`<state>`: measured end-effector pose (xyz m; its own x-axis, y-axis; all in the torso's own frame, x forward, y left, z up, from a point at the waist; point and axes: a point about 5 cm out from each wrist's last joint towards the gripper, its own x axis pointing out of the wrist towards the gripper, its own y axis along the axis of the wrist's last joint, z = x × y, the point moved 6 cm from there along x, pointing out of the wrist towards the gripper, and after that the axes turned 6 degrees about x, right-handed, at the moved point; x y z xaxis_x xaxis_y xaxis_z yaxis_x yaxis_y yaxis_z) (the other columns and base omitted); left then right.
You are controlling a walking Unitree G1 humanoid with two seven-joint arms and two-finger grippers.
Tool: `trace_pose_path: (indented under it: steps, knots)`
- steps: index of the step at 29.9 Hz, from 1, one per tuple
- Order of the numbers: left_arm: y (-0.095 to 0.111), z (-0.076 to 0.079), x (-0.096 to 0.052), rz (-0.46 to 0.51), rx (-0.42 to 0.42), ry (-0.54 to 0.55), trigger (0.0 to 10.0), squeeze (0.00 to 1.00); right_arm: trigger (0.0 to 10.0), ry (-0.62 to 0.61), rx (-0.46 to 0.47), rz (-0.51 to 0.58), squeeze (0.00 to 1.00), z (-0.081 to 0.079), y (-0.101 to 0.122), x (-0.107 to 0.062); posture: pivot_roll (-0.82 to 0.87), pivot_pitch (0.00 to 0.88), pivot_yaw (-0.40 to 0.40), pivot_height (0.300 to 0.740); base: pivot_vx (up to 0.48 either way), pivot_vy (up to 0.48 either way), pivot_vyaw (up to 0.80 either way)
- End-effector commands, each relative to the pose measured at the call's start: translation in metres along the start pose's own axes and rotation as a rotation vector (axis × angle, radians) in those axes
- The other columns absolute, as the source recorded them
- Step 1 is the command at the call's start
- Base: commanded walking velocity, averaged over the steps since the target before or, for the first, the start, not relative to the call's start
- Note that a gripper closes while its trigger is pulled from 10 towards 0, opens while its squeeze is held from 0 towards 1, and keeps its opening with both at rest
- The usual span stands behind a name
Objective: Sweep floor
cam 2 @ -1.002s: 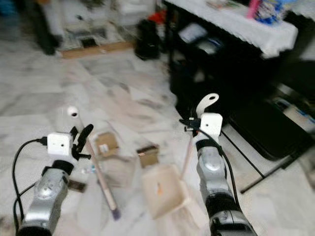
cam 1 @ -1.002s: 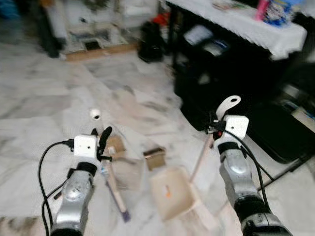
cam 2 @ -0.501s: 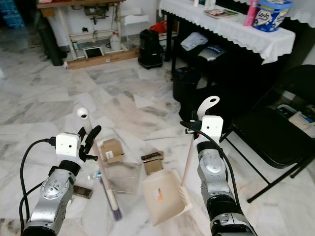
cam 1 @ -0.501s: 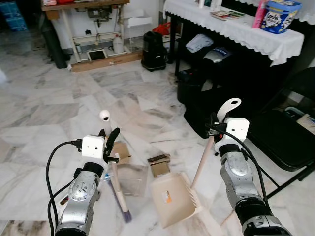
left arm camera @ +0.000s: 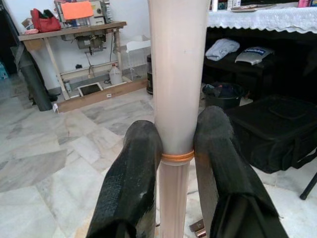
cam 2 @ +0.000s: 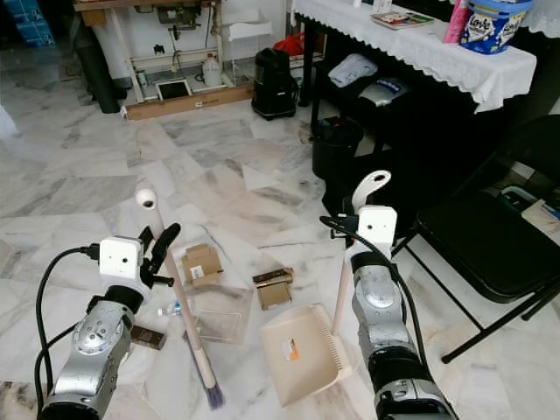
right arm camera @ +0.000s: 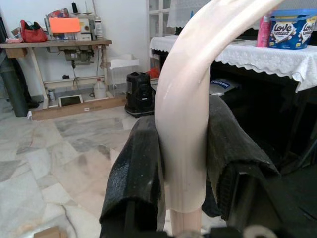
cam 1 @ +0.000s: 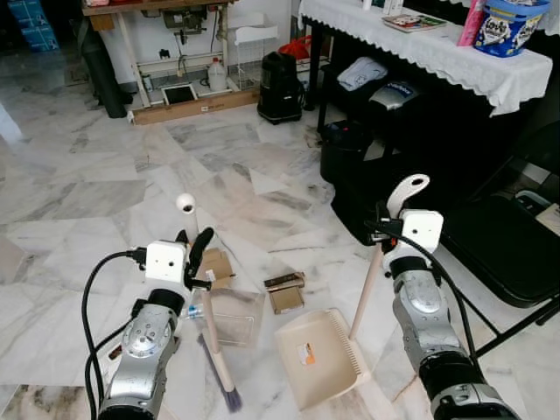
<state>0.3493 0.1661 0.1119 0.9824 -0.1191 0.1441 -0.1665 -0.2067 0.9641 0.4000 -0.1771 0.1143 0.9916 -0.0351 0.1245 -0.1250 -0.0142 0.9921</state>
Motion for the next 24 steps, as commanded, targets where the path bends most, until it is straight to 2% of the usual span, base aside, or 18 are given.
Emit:
trace_pose_path:
  steps: [1, 5, 9, 24]
  knots:
    - [0.0067, 0.0014, 0.0011, 0.022, 0.005, -0.009, 10.0, 0.0, 10.0, 0.002, 0.003, 0.057, 0.0, -0.0019, 0.0179, 0.0077, -0.05, 0.018, -0.002, 0.74, 0.0, 0.0, 0.0]
    - [0.0072, 0.0023, 0.0009, 0.025, 0.003, -0.012, 10.0, 0.0, 10.0, 0.002, 0.008, 0.043, 0.0, -0.0022, 0.0161, 0.0082, -0.05, 0.018, -0.003, 0.74, 0.0, 0.0, 0.0]
    - [0.0072, 0.0023, 0.0011, 0.025, 0.006, -0.014, 10.0, 0.0, 10.0, 0.012, 0.014, 0.059, 0.0, -0.0049, 0.0194, 0.0091, -0.05, 0.018, -0.003, 0.74, 0.317, 0.0, -0.77]
    - [0.0065, 0.0041, 0.0002, 0.023, 0.006, -0.018, 10.0, 0.0, 10.0, 0.014, -0.001, 0.068, 0.0, -0.0059, 0.0207, 0.0082, -0.05, 0.021, -0.005, 0.74, 0.326, 0.0, 0.0]
